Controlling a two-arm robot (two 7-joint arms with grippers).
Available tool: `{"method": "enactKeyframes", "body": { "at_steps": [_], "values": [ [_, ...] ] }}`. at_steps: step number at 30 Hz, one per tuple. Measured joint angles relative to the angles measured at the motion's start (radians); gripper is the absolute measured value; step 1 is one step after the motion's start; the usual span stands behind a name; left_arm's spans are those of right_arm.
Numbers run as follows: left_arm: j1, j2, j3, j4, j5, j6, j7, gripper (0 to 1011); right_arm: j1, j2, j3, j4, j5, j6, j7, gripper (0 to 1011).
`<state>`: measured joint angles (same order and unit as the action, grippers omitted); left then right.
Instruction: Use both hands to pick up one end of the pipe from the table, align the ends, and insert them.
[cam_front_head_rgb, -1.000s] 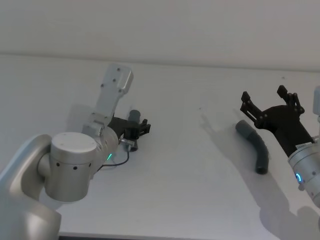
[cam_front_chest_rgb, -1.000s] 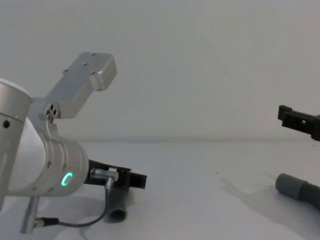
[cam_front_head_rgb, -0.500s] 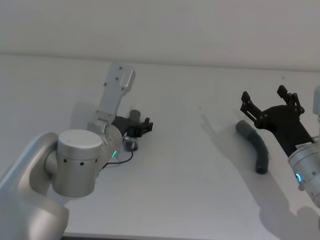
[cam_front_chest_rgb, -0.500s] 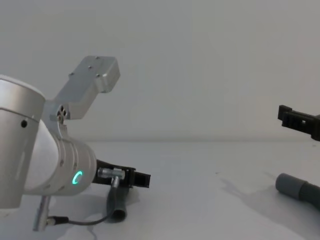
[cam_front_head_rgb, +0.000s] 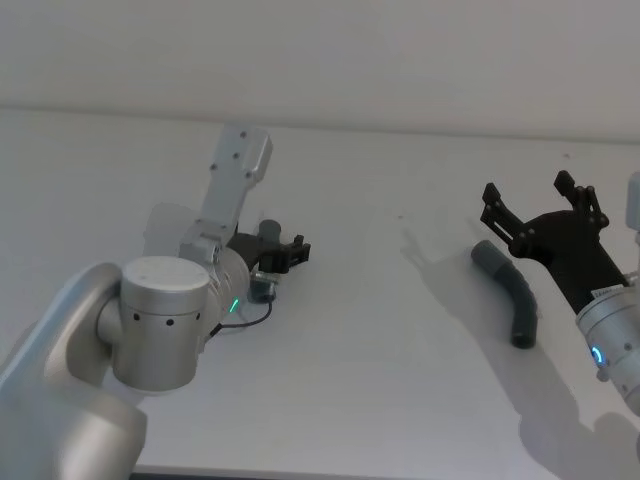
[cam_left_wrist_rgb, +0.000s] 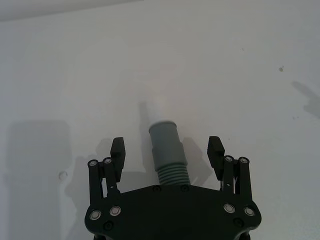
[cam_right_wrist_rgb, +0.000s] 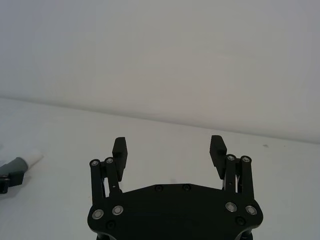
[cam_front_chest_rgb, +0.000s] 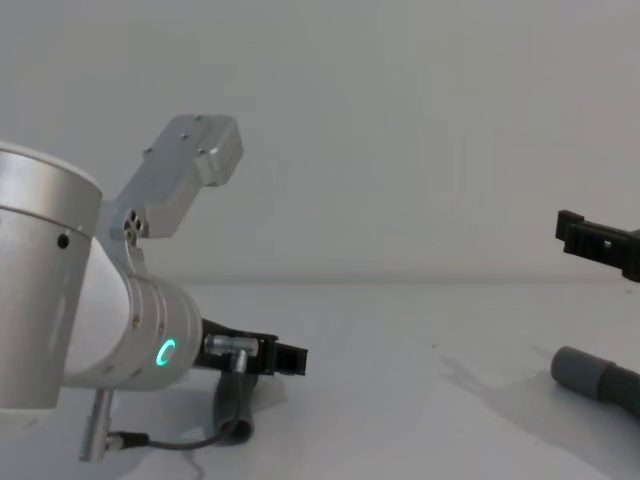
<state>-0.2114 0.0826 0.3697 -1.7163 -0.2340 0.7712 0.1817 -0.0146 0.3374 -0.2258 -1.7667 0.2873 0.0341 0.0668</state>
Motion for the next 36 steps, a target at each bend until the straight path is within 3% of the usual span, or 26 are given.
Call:
{"method": "enactKeyframes", "body": {
  "at_steps": [25,36],
  "values": [
    [0.036,-0.044,-0.038,-0.035,-0.006,0.061,0.031,1000,0.000,0.000,0.000,0.000,0.000,0.000,0.000,1004],
    [0.039,-0.048,-0.043,-0.040,-0.006,0.069,0.034,761,0.000,0.000,0.000,0.000,0.000,0.000,0.000,1004]
  ]
}}
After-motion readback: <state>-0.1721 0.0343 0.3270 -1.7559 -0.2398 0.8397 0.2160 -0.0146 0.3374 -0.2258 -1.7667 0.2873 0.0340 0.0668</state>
